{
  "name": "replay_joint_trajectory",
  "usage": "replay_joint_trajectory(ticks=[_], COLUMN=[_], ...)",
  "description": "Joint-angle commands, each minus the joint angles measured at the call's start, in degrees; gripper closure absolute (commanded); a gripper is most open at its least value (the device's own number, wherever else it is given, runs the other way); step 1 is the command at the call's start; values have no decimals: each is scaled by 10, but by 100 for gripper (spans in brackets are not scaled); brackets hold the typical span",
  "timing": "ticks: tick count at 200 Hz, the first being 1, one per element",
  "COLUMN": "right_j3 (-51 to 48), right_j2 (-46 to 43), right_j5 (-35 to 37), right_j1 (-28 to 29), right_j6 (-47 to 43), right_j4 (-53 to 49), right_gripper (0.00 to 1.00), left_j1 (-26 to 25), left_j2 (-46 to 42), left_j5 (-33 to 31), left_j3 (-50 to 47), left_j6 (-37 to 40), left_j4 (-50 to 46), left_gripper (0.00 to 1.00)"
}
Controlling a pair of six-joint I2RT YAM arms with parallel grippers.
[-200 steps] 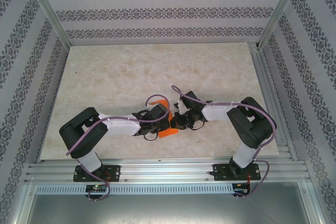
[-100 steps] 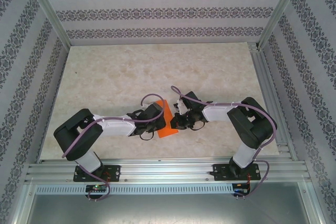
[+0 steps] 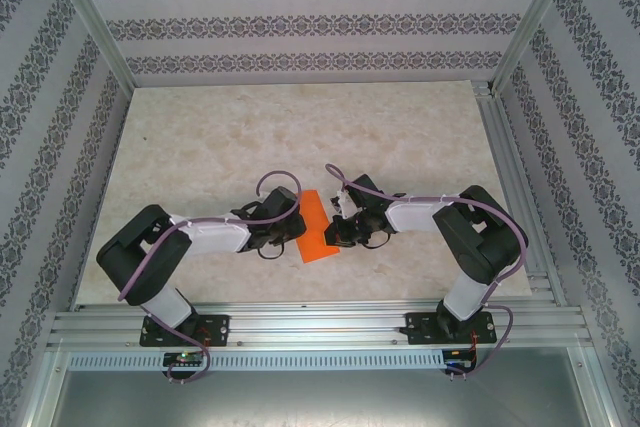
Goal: Fold a paper plane with a square sheet of paper (pick it up from the middle)
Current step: Fold the triangle a second time at the center of the table.
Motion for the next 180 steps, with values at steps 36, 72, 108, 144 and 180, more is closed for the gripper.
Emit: replay_joint_trajectory(ticks=[36,72,108,144,180], right_j3=[-31,-23,-18,-17,-13], right_j2=[17,12,9,3,-23], right_j5=[67,68,69,61,41], right_j1=[-4,-4,-2,2,4], right_j6=[-11,-8,-6,2,13], right_j4=[-86,-90,-91,-77,-59], right_gripper=[100,99,99,98,98], left_j1=[65,78,68,40,15], left_j2=[-6,-57,-106,-42,23], left_j5=[-48,-22,67,145,155], left_j3=[8,-6,-8,17,28], left_j6=[54,61,56,27,-5], left_j4=[-79,-71,-8,59,92], left_gripper=[80,78,73,75,77])
